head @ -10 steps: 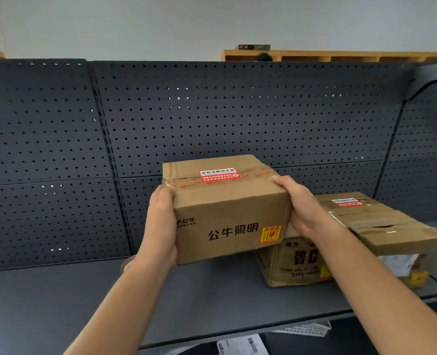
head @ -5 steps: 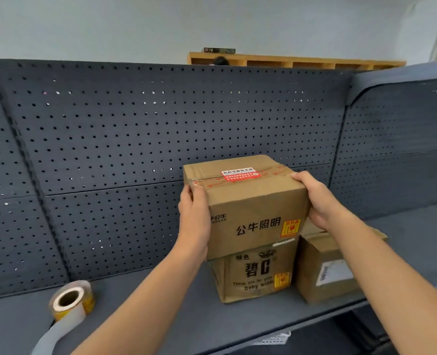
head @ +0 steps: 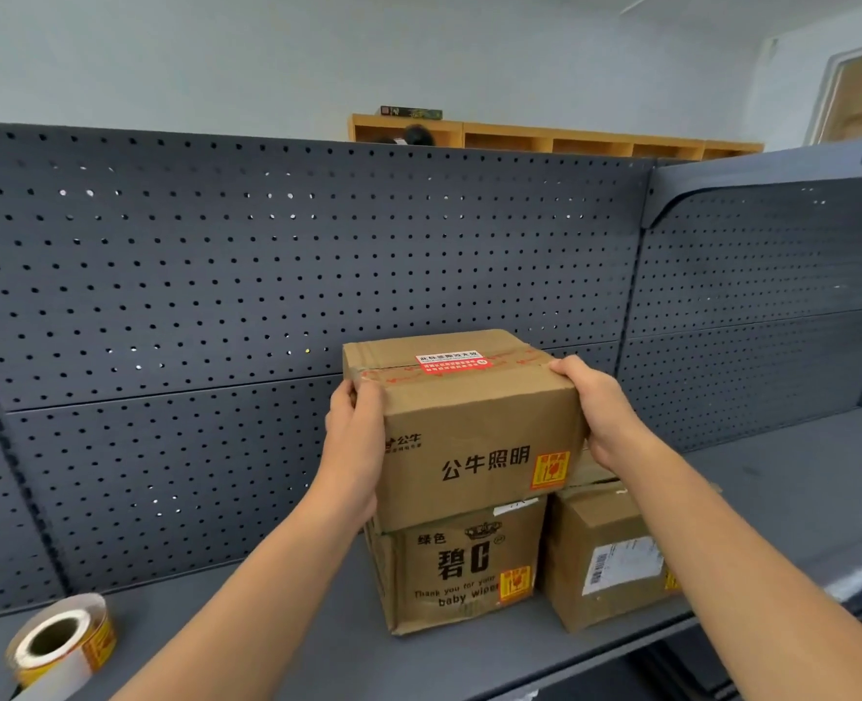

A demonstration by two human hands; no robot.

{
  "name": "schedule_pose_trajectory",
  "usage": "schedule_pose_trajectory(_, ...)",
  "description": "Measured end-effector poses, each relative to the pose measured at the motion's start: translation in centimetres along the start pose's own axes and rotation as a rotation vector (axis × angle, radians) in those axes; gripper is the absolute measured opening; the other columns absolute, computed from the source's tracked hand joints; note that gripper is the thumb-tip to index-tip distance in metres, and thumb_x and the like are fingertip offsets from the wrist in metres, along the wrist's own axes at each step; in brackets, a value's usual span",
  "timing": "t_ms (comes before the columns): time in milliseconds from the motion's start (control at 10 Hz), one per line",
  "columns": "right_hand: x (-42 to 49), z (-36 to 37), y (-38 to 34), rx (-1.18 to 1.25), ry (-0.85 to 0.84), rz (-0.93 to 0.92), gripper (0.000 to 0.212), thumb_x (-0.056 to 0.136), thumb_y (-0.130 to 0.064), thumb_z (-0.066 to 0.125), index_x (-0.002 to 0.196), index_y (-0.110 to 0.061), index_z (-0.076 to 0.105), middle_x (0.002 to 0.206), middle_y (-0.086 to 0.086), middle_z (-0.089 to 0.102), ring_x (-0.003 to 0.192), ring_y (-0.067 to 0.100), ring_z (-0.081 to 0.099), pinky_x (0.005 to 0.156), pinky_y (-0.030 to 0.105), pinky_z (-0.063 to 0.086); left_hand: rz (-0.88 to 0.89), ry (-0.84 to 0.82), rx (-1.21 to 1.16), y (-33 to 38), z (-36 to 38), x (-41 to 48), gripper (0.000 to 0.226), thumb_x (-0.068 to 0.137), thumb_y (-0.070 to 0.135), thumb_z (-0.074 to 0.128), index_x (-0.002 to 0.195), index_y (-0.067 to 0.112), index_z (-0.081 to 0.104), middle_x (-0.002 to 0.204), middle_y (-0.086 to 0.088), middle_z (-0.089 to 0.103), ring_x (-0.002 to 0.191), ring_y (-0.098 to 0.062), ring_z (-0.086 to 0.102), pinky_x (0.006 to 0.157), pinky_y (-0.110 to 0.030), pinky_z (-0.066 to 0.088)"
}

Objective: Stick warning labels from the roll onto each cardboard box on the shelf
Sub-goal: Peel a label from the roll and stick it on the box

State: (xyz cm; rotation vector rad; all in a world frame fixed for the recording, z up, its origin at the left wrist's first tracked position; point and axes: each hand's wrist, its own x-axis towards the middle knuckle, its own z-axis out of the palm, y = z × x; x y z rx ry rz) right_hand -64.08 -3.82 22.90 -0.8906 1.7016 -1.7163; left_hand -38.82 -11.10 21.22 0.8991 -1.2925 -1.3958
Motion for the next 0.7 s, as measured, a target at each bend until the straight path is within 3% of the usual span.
schedule_pose_trajectory(100,-0.4,0.4,0.4,0.004,0.091,-0.089,0.038,0.094,-0.044,0.058,0.095,-0.008,0.07,0.093,0.008,0.065,0.086,0.019,0.056,0.075,0.039,0.039,0.042,-0.005,0.112,0.1,-0.8,0.0,0.056,0.096,0.064,0.04,0.143,0.035,0.044,0.136,0.006,0.054,0.119,-0.013,0.057,0.096,-0.043,0.054)
schedule_pose_trajectory(200,-0.7,0.7,0.4,-0.026,0.106,-0.121,0.039,0.097,-0.042,0.056,0.091,-0.005,0.067,0.087,0.007,0.061,0.081,0.019,0.052,0.071,0.038,0.037,0.114,-0.014,0.168,0.5,-1.5,-0.6,0.032,0.106,0.049,0.043,0.133,0.032,0.044,0.12,0.013,0.06,0.104,-0.002,0.059,0.074,-0.026,0.049)
schedule_pose_trajectory(300,-0.8,0.7,0.0,-0.063,0.109,-0.155,0.035,0.099,-0.037,0.055,0.086,-0.005,0.063,0.083,0.006,0.056,0.079,0.018,0.049,0.068,0.037,0.034,0.159,0.01,0.221,1.1,-1.8,-1.0,0.026,0.107,0.042,0.046,0.131,0.035,0.041,0.119,0.018,0.057,0.101,0.001,0.058,0.072,-0.022,0.046)
schedule_pose_trajectory(400,-0.6,0.4,0.2,-0.168,0.172,-0.247,0.029,0.098,-0.035,0.055,0.096,-0.011,0.071,0.091,-0.001,0.066,0.088,0.019,0.057,0.073,0.037,0.042,0.224,0.038,0.338,1.6,-2.2,-1.4,0.043,0.106,0.046,0.046,0.147,0.03,0.04,0.13,0.015,0.05,0.104,0.007,0.051,0.076,-0.019,0.043)
schedule_pose_trajectory(500,-1.3,0.2,-0.2,-0.283,0.263,-0.349,0.02,0.099,-0.031,0.056,0.107,-0.019,0.07,0.101,-0.006,0.068,0.102,0.019,0.062,0.077,0.034,0.047,0.371,0.073,0.514,2.3,-3.0,-2.2,0.045,0.107,0.047,0.045,0.148,0.029,0.042,0.138,0.016,0.042,0.104,0.012,0.05,0.086,-0.022,0.044)
schedule_pose_trajectory(600,-2.7,0.1,-0.9,-0.39,0.314,-0.475,0.024,0.1,-0.024,0.058,0.121,-0.017,0.066,0.104,-0.004,0.066,0.104,0.019,0.062,0.076,0.028,0.048,0.525,0.104,0.694,2.9,-3.8,-3.2,0.048,0.106,0.044,0.047,0.15,0.027,0.041,0.144,0.016,0.042,0.115,0.003,0.05,0.094,-0.029,0.047)
schedule_pose_trajectory(700,-5.0,0.9,-2.0,-0.532,0.313,-0.679,0.032,0.096,-0.024,0.058,0.127,-0.023,0.063,0.111,-0.006,0.068,0.109,0.016,0.061,0.098,0.045,0.051,0.713,0.14,0.802,3.7,-4.7,-4.4,0.049,0.104,0.036,0.052,0.151,0.025,0.041,0.146,0.015,0.044,0.124,-0.004,0.05,0.09,-0.03,0.049)
